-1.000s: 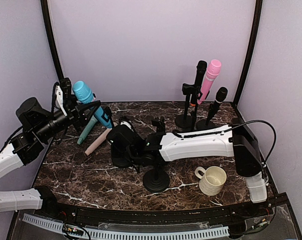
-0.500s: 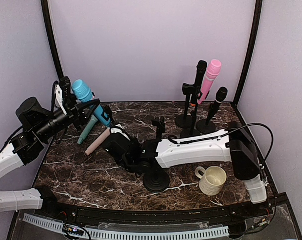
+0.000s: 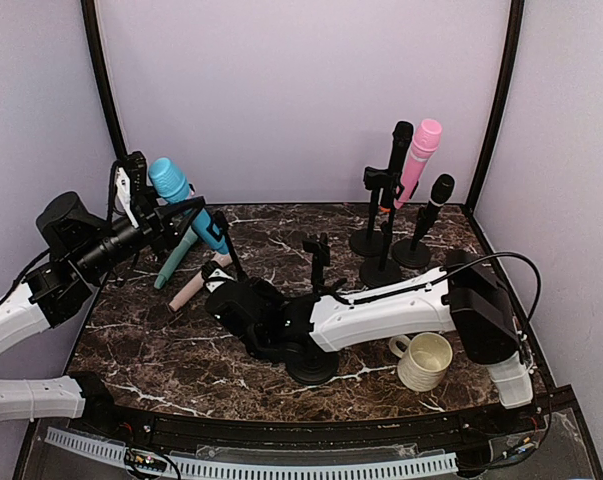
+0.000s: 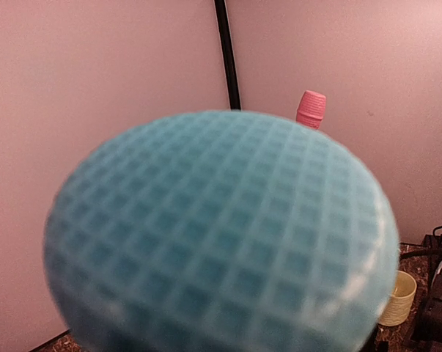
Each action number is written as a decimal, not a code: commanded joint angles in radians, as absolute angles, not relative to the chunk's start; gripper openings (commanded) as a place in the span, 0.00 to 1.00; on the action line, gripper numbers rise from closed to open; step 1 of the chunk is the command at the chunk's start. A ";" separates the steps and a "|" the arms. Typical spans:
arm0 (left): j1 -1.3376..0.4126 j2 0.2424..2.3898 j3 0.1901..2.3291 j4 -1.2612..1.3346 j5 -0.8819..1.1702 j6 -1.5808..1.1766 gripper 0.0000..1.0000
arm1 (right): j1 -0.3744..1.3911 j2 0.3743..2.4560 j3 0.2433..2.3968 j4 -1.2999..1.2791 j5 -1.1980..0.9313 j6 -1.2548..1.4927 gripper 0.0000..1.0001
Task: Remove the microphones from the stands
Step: Unscrew the knob on the stand of the microphone stand.
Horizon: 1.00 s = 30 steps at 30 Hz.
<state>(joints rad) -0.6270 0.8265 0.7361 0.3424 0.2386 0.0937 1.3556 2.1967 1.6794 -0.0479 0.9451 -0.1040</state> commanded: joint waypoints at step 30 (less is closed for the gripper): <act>-0.623 0.790 0.737 0.321 0.140 0.124 0.11 | 1.200 1.826 1.494 -0.041 0.139 0.597 0.74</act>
